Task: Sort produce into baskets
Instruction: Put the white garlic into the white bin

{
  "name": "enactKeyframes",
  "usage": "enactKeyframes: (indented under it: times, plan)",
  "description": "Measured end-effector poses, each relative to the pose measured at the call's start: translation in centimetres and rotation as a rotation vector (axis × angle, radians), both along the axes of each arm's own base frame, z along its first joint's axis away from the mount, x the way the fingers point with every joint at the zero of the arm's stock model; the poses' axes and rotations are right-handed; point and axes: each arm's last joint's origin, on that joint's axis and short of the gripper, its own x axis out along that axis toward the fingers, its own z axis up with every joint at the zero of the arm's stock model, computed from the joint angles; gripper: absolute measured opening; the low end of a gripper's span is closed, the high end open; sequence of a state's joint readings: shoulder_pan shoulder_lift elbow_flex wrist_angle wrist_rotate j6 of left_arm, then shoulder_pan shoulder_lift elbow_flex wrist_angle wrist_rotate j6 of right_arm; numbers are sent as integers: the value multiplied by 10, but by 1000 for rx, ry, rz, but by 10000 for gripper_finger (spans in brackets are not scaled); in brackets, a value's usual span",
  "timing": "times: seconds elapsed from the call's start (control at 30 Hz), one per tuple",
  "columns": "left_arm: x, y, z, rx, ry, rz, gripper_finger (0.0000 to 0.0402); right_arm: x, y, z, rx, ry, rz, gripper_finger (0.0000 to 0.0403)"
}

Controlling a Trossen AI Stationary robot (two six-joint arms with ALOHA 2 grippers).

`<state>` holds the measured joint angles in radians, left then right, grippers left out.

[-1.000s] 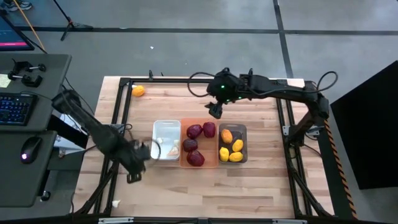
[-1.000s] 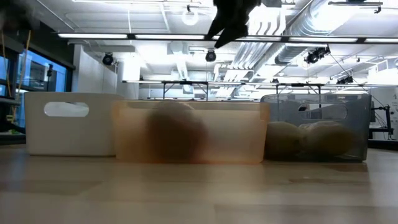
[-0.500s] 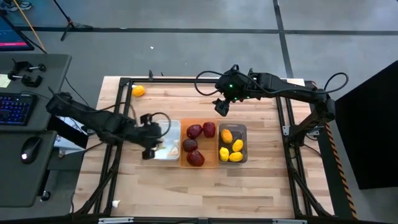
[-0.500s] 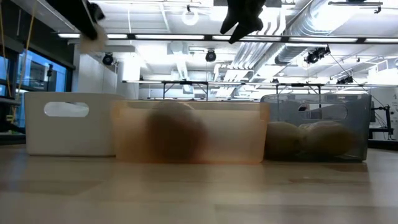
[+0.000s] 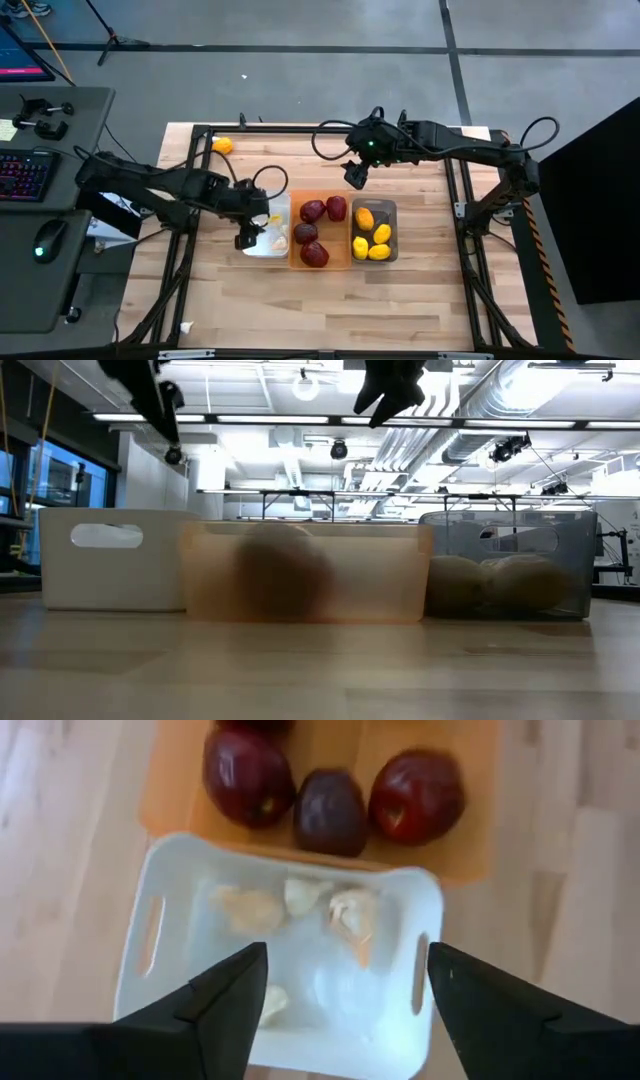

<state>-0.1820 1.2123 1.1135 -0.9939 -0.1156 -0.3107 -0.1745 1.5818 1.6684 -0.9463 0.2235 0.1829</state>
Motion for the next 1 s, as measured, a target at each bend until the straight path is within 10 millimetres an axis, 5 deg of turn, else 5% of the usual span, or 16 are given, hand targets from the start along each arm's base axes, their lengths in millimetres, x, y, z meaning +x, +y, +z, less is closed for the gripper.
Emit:
enactKeyframes:
  times: [0.33,0.67,0.83,1.0]
  plan:
    - [-30,3,27,-13,-12,5,271,-8,0,-5,6,79,-106,291]
    - [-72,-2,-16,-157,-55,124,271,-28,36,-17,45,254,-297,291]
    - [-67,-15,-36,-279,170,83,271,-42,70,-19,-24,358,-320,291]
    - [-52,-41,-37,-224,394,3,271,-56,98,-20,-94,313,-330,291]
